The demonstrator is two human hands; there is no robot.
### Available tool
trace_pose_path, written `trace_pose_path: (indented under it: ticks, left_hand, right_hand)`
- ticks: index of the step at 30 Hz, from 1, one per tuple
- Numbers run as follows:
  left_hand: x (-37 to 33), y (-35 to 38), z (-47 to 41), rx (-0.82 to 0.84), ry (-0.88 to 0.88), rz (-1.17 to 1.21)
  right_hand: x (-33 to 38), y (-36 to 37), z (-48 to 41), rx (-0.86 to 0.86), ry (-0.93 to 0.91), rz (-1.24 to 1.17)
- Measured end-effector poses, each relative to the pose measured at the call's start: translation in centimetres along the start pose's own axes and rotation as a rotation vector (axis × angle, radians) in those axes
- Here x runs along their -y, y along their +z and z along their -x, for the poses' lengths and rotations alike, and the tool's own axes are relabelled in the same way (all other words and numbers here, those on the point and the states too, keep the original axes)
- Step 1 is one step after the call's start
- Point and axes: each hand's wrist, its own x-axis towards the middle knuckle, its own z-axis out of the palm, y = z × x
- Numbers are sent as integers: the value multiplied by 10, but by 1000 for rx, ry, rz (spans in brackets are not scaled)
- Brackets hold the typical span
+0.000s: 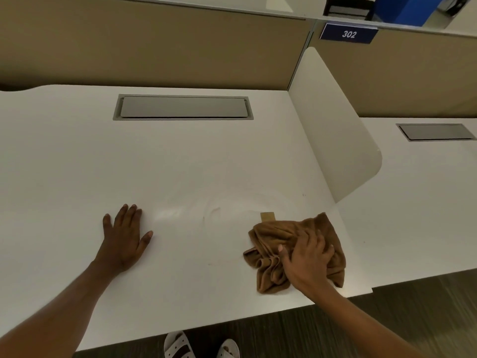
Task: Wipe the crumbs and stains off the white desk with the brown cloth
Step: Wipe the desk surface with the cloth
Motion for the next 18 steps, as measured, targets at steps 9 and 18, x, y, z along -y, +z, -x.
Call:
trace_pose_path:
  ticks: [9, 18]
  left_hand:
    - [0, 0, -2, 28, -20, -14]
    - [1, -3, -3, 25, -21, 1]
  right_hand:
    - [-7, 22, -34, 38, 95, 99]
    - [-3, 15, -104, -12, 137, 20]
